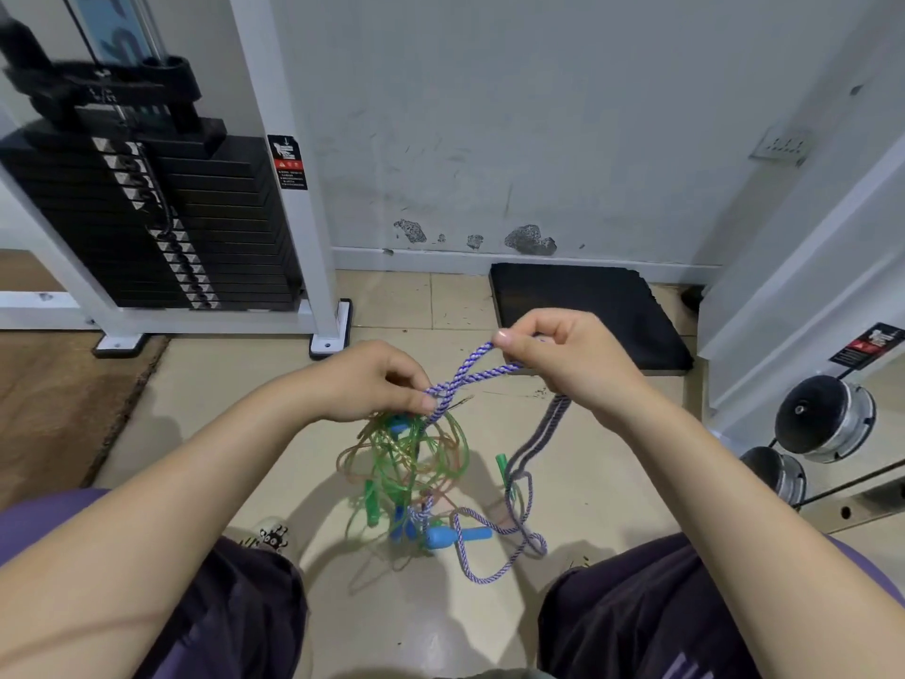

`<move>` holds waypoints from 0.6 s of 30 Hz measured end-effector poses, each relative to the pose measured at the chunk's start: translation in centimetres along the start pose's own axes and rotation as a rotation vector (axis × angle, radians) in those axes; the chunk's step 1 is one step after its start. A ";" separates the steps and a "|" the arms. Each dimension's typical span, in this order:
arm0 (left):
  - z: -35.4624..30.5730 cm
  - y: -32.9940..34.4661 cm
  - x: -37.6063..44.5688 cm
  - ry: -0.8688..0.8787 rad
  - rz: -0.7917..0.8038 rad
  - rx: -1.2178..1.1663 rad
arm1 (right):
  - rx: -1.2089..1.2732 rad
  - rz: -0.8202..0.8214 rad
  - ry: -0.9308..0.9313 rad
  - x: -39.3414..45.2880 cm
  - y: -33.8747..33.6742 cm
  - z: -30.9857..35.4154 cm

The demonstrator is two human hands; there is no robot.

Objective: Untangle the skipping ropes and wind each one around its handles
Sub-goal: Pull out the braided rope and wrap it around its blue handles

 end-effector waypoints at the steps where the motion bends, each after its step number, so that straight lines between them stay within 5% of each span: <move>1: -0.1 -0.3 -0.2 0.000 -0.029 -0.047 | -0.063 0.017 0.010 0.0 -0.1 -0.1; 5: -0.4 -1.0 -0.6 0.034 -0.119 -0.222 | -0.140 0.257 0.091 -0.5 0.2 -0.7; 12: -1.4 1.0 -0.8 0.105 0.012 -0.233 | -0.106 0.492 0.085 -1.4 3.0 -0.4; 18: -2.0 0.9 -1.0 0.084 0.069 -0.063 | -0.080 0.273 0.017 -0.8 2.1 -0.1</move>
Point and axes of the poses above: each hand's wrist, its own x-axis towards the middle knuckle, its own y-axis out of the palm, z = x × y, the point moved 3 cm from there along x, towards the middle knuckle, and after that the axes turned 3 degrees about -z, right-handed, at the moved point
